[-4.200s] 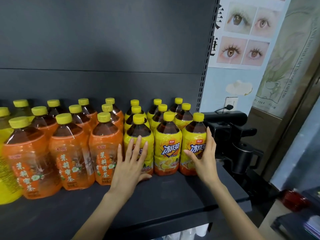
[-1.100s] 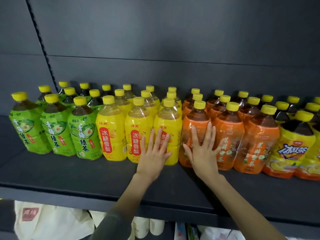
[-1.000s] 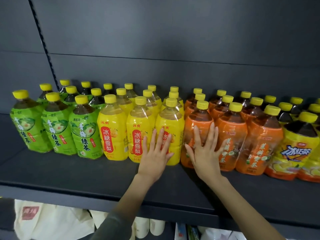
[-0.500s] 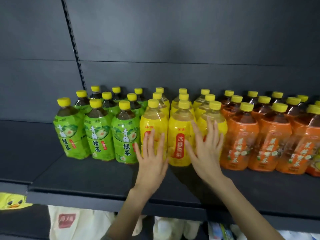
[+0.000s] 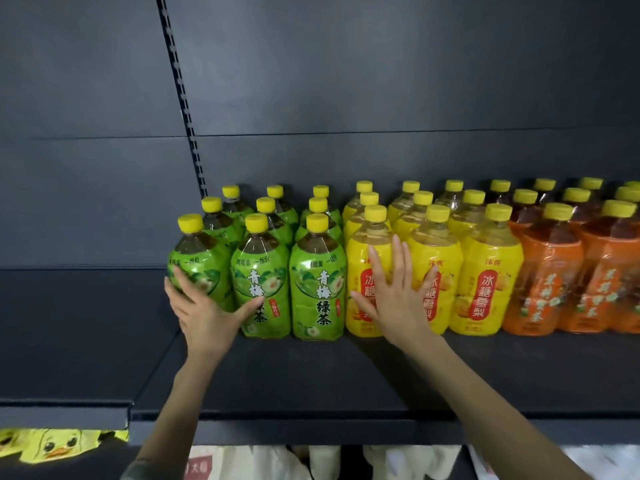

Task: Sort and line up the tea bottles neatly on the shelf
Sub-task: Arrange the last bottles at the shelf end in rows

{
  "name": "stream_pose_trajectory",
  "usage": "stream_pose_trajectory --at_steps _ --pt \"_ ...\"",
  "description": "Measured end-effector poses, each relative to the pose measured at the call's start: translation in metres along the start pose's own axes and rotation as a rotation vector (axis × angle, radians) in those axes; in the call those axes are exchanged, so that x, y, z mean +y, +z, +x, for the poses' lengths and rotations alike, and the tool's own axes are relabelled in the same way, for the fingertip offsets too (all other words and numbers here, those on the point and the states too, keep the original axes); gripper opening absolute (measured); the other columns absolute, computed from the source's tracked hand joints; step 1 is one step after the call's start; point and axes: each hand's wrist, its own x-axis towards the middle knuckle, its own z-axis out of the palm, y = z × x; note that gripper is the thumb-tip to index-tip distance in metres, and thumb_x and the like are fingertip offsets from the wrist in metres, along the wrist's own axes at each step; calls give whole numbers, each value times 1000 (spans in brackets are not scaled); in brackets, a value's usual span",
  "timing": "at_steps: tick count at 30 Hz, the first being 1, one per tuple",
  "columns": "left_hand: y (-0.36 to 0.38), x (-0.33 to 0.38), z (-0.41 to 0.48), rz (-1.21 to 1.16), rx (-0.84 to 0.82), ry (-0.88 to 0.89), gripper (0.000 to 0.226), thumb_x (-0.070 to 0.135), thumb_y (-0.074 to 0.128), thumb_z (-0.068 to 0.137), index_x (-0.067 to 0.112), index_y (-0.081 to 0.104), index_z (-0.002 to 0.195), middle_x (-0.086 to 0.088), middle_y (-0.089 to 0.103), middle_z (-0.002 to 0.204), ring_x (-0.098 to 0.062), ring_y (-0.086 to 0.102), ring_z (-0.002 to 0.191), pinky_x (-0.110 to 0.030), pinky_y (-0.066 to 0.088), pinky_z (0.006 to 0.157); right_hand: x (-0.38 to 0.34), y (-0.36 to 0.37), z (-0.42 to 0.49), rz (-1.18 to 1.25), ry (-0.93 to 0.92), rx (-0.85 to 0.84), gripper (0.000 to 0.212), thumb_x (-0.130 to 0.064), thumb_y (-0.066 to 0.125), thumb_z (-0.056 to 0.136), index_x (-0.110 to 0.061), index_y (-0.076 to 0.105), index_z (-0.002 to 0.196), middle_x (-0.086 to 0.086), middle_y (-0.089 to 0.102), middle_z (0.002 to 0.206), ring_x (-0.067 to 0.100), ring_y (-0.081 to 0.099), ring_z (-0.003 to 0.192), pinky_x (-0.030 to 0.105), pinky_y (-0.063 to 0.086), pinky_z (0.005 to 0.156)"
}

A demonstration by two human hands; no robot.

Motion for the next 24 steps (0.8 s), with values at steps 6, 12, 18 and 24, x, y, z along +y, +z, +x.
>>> stream_pose_trajectory --at_steps 6,12,18,24 --pt "0 0 -4 -72 -14 9 141 61 74 47 17 -14 149 -20 -7 155 -40 -1 142 -62 15 110 -5 -4 -4 11 10 2 77 -64 25 91 -27 -5 151 16 1 157 30 1 144 68 1 102" --pt "-10 -10 -4 -220 94 8 111 47 74 66 8 10 148 -18 16 149 -35 17 136 -50 20 109 -50 -12 -21 147 -189 76 59 -35 47 93 -20 27 146 15 14 153 31 10 143 60 10 109" --pt "-27 -41 17 -379 -172 -45 125 66 80 45 27 15 144 -3 35 142 -20 38 130 -46 37 106 -81 7 -9 44 -119 45 68 -55 29 95 -27 3 152 13 10 156 32 9 144 57 9 114" --pt "-17 -46 20 -312 -237 -33 121 59 82 53 36 5 144 6 43 141 -19 50 120 -47 39 103 -66 19 -2 -38 -90 115 81 -70 28 89 -30 -3 152 9 -8 159 24 -3 147 59 -5 112"
